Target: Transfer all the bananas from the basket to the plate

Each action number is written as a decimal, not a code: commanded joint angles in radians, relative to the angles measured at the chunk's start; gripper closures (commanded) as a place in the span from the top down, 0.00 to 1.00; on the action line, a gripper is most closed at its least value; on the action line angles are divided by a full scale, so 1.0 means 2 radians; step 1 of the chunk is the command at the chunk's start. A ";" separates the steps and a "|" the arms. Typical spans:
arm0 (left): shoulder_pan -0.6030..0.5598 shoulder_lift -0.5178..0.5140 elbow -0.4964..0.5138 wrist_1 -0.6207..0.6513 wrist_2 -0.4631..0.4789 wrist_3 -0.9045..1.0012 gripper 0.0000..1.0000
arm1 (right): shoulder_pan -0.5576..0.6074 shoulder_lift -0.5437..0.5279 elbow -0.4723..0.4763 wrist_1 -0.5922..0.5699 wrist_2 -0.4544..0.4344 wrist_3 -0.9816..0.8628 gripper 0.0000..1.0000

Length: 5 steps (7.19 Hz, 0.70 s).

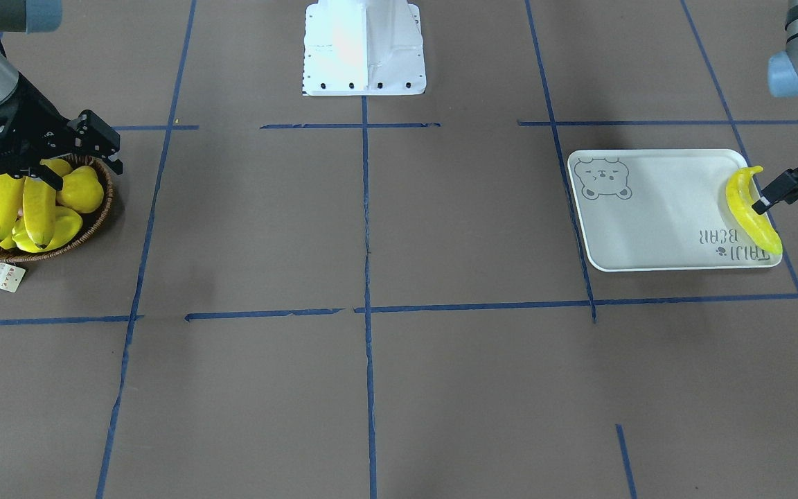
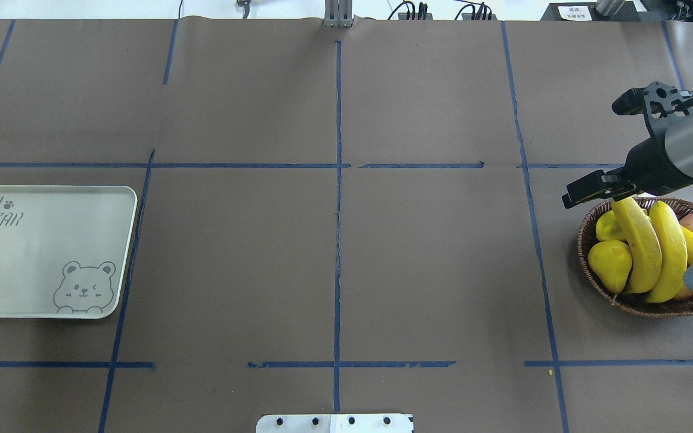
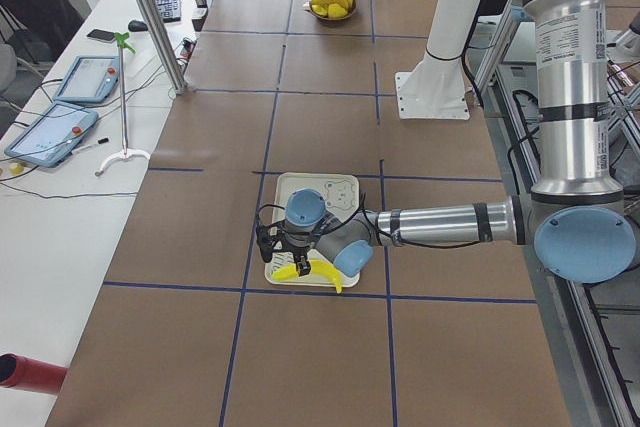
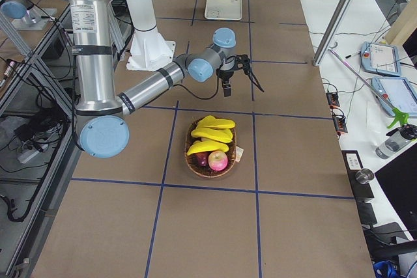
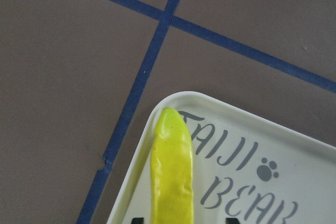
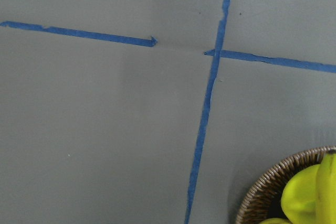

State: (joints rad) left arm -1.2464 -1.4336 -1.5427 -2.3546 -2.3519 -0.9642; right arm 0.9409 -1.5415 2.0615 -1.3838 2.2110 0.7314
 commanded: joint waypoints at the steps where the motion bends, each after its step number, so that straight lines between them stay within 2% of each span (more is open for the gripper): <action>1: -0.016 0.000 -0.058 0.000 -0.016 0.010 1.00 | -0.006 -0.060 0.015 0.014 -0.067 -0.007 1.00; 3: -0.016 0.001 -0.061 -0.008 -0.017 0.011 1.00 | -0.014 -0.123 0.015 0.079 -0.088 -0.004 0.99; 4: -0.016 0.000 -0.061 -0.008 -0.017 0.011 1.00 | -0.029 -0.128 0.015 0.079 -0.110 -0.004 0.97; 5: -0.016 0.001 -0.061 -0.008 -0.017 0.010 1.00 | -0.043 -0.127 0.015 0.080 -0.112 -0.004 0.89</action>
State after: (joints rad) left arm -1.2785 -1.4322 -1.6633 -2.3691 -2.3852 -0.9424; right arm 0.8877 -1.7840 2.0919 -1.2355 2.0087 0.7232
